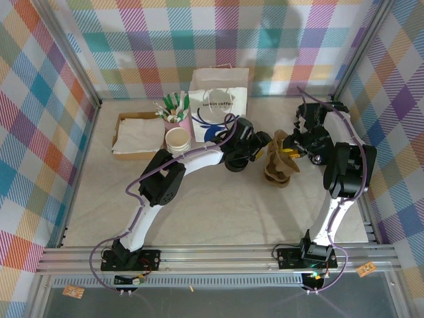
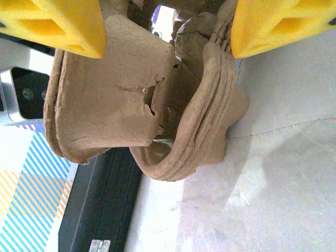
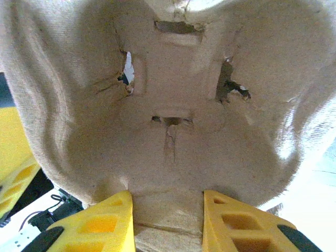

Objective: Pack the takeout coffee

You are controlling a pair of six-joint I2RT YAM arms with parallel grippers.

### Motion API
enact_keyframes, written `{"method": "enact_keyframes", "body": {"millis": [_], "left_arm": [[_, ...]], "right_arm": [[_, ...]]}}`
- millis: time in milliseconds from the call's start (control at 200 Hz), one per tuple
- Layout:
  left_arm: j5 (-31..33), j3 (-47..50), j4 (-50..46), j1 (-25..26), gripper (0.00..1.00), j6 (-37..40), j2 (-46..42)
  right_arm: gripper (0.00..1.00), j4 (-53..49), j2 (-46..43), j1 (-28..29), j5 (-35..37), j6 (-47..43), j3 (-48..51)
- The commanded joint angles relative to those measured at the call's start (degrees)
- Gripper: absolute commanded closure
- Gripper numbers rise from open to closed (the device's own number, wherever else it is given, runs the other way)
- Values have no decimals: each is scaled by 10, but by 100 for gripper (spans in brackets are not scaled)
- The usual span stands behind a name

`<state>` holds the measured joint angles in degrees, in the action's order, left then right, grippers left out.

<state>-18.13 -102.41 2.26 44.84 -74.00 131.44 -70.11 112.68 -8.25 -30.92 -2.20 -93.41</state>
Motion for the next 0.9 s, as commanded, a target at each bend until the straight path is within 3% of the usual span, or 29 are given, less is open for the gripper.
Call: {"method": "enact_keyframes", "body": {"millis": [0, 895], "left_arm": [[-16, -6, 19, -4, 36, -9, -2], [-25, -10, 36, -4, 34, -29, -19]], "right_arm": [[70, -10, -18, -3, -8, -9, 6], [70, -13, -11, -4, -14, -10, 2]]}}
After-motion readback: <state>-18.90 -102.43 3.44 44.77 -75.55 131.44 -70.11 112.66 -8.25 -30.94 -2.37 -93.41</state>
